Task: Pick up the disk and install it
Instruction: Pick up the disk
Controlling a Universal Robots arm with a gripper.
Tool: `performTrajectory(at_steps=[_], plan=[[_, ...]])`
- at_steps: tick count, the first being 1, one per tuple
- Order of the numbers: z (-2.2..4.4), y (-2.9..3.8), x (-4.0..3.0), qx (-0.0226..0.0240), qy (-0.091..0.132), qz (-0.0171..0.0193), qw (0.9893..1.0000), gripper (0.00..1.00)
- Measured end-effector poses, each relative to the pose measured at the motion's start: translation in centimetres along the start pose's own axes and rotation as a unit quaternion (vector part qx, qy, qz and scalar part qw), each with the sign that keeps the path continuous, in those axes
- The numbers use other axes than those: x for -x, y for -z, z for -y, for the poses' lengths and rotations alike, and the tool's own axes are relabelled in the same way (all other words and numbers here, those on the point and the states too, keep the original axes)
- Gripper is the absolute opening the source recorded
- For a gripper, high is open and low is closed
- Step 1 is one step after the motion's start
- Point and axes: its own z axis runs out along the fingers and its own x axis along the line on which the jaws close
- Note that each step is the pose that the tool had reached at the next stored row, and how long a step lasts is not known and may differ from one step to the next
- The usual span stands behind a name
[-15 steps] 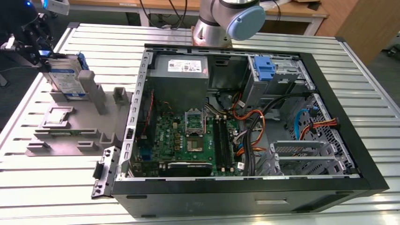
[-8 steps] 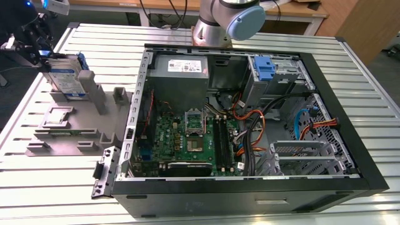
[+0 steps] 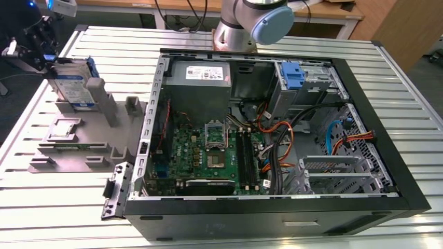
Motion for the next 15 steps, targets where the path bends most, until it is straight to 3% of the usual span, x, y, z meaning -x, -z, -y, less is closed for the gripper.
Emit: performTrajectory(at_steps=[9, 15], plan=[[0.03, 0.00, -0.48, -0.0002, 0.000, -0.0034, 1.0000, 0.43], [0.02, 0.01, -0.51, -0.0002, 0.000, -0.0035, 1.0000, 0.43]])
